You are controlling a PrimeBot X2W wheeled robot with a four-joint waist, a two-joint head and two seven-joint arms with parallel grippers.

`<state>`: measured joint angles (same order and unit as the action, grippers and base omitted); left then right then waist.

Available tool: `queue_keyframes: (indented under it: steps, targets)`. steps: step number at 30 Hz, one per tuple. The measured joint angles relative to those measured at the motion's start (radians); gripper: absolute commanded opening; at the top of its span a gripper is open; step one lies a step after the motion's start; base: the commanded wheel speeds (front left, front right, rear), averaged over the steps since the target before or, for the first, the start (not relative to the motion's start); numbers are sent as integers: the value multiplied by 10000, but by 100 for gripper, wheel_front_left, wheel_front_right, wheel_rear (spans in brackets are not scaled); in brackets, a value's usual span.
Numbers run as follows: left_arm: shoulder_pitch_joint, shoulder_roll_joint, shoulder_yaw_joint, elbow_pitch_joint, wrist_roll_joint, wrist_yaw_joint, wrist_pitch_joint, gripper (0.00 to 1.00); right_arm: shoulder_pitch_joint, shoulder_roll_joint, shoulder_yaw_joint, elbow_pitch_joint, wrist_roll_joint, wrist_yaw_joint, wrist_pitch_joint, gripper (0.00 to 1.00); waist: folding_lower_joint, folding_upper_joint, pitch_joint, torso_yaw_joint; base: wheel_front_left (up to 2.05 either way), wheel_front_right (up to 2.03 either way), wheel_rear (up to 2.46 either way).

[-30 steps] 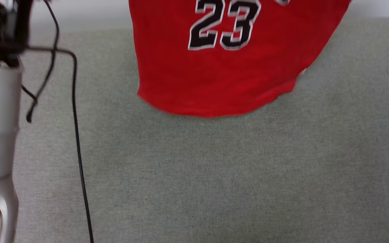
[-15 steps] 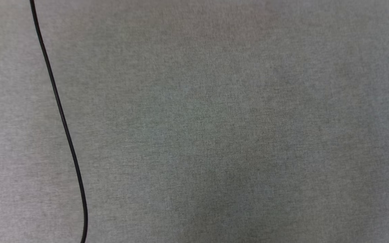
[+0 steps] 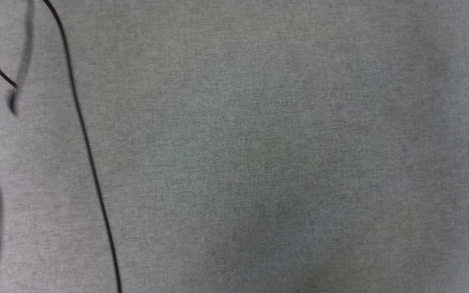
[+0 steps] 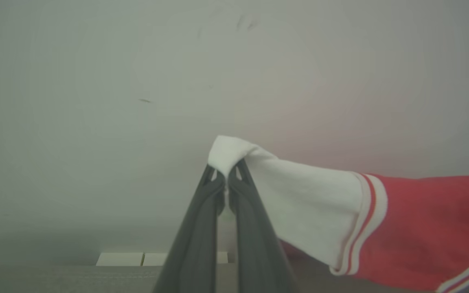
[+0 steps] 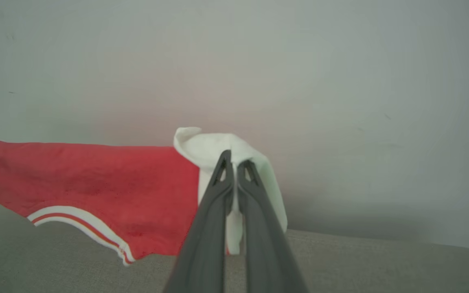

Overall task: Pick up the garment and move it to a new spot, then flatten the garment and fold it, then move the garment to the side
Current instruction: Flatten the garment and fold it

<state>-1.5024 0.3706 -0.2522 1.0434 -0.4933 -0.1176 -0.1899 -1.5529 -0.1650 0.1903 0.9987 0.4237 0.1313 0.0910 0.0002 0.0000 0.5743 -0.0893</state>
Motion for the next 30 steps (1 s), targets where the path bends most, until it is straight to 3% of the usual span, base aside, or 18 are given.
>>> queue_keyframes:
  steps: [9, 20, 25, 30]
  targets:
    - [2419, -527, -56, 458, -1578, -115, -426, 0, 2371, -96, 1043, 276, 1317, 0, -656, 0, -1, 0, -522, 188, 0, 0, 0]
    - [6703, 25, -1139, -1682, -2669, -134, -690, 0, 6946, -1398, 2201, -1695, 3005, 2, -1662, 0, -3, 0, -2049, 467, 0, 0, 0]
    - [8566, 293, -468, -2991, -2558, -96, -698, 0, 8639, -1814, 2194, -2775, 3386, 6, -1875, 0, -4, 0, -2852, 533, 0, 0, 0]
    - [10552, 291, -25, -4288, -2387, 255, -700, 0, 10250, -1985, 1743, -3705, 3317, 6, -1812, 0, -5, 1, -3610, 563, 0, 0, 0]
